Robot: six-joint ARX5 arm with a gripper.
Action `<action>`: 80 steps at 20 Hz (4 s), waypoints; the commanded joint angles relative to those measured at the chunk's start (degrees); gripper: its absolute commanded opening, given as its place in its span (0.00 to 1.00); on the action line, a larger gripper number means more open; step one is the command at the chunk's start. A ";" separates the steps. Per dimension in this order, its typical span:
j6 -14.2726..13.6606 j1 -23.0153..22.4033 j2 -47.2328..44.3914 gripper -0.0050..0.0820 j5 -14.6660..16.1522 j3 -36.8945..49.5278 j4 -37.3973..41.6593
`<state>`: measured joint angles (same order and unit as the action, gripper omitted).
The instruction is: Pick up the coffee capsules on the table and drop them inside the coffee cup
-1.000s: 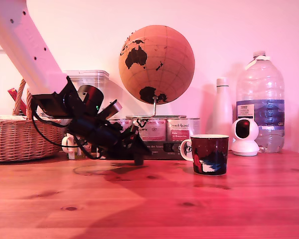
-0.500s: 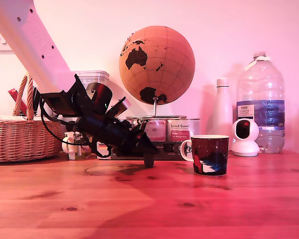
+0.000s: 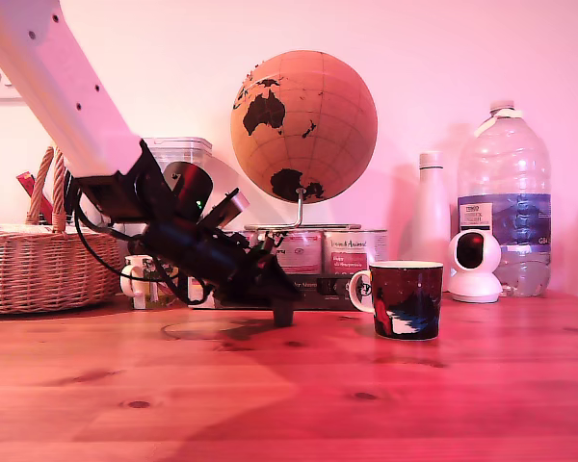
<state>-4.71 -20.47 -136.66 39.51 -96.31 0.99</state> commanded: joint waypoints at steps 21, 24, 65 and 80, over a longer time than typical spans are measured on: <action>-10.47 -0.92 11.93 0.30 -5.18 0.37 -22.49; -10.34 -1.49 13.38 0.30 -5.77 0.63 -23.58; 2.54 -14.97 38.71 0.30 -19.50 38.32 24.20; 4.70 -16.96 23.52 0.30 -18.93 14.97 9.01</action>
<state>-0.19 -37.15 -111.37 20.47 -79.81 10.44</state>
